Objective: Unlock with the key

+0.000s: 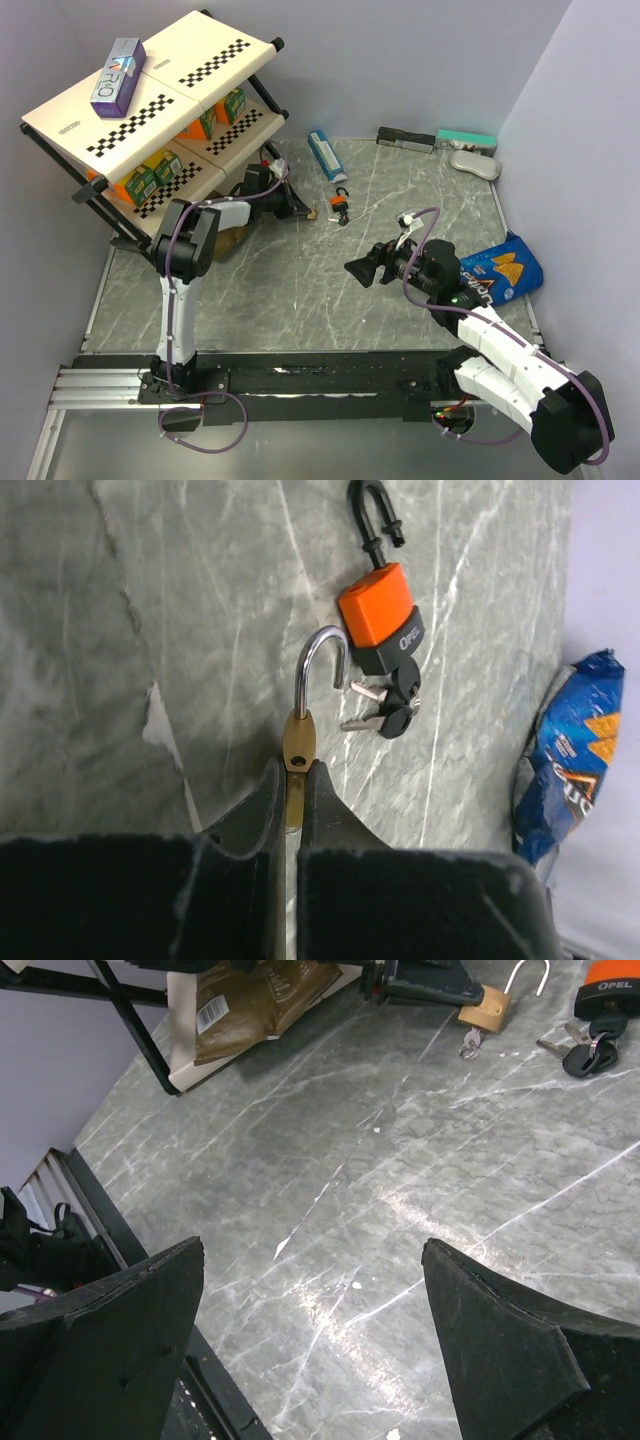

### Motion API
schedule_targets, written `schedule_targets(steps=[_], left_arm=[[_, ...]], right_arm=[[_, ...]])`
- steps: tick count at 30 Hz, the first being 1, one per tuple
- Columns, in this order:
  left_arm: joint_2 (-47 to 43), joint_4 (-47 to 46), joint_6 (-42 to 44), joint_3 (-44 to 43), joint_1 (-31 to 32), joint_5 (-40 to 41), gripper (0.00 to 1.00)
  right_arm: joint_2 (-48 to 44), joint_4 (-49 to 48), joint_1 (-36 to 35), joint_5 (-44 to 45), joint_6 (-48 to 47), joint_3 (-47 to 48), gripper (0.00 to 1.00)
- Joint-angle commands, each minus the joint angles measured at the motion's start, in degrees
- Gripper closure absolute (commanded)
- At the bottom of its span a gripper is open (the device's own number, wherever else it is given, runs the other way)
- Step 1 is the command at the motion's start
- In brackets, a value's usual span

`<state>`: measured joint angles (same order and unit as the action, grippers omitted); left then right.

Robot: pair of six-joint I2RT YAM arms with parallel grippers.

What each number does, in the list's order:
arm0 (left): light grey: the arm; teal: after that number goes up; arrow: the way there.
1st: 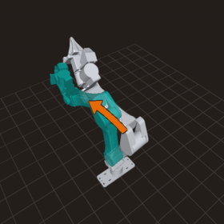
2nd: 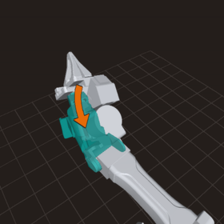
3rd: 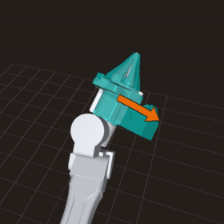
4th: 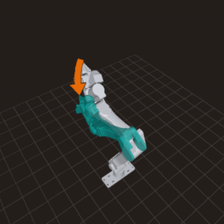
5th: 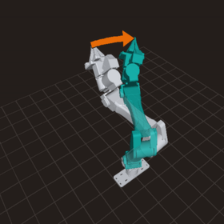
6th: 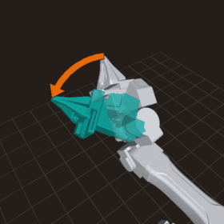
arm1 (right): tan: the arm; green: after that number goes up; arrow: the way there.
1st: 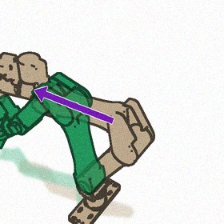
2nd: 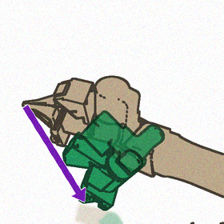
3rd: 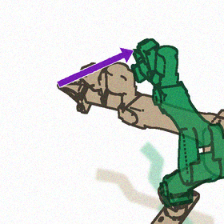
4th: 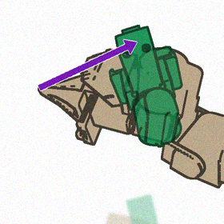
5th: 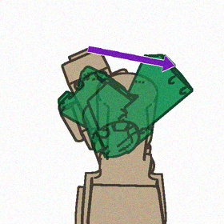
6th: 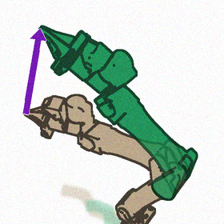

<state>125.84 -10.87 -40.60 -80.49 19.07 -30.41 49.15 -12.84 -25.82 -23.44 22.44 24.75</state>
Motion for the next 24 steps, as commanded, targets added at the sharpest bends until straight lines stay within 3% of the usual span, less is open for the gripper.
schedule_targets(steps=[1, 7, 9, 10, 16, 24], left_arm=[[2.74, 1.90, 1.22, -4.32, -0.52, -0.61, 0.97], [6.25, 5.59, 2.72, -8.71, -0.53, 2.46, 0.78], [6.61, 7.09, 3.59, -9.86, -0.53, 4.12, 0.67], [6.78, 7.70, 5.16, -11.17, -0.53, 4.83, 0.56], [4.07, 9.56, 9.13, -10.92, -0.53, 9.58, 0.23], [-6.20, 3.24, 13.35, -2.23, 1.49, 15.46, 0.03]], right_arm=[[0.16, -2.72, 0.34, -0.47, -0.20, 0.21, 0.05], [-0.28, -2.54, 0.51, -0.38, -0.20, 0.30, 0.05], [-0.63, -2.10, 0.51, -0.03, -0.29, 0.30, 0.05], [-1.06, -1.75, 0.51, 0.06, -0.37, 0.30, 0.05], [-1.60, -0.96, 0.42, 1.29, -0.46, -0.06, 0.05], [-0.98, -0.69, 0.86, 3.14, 0.15, -0.49, 0.05]])
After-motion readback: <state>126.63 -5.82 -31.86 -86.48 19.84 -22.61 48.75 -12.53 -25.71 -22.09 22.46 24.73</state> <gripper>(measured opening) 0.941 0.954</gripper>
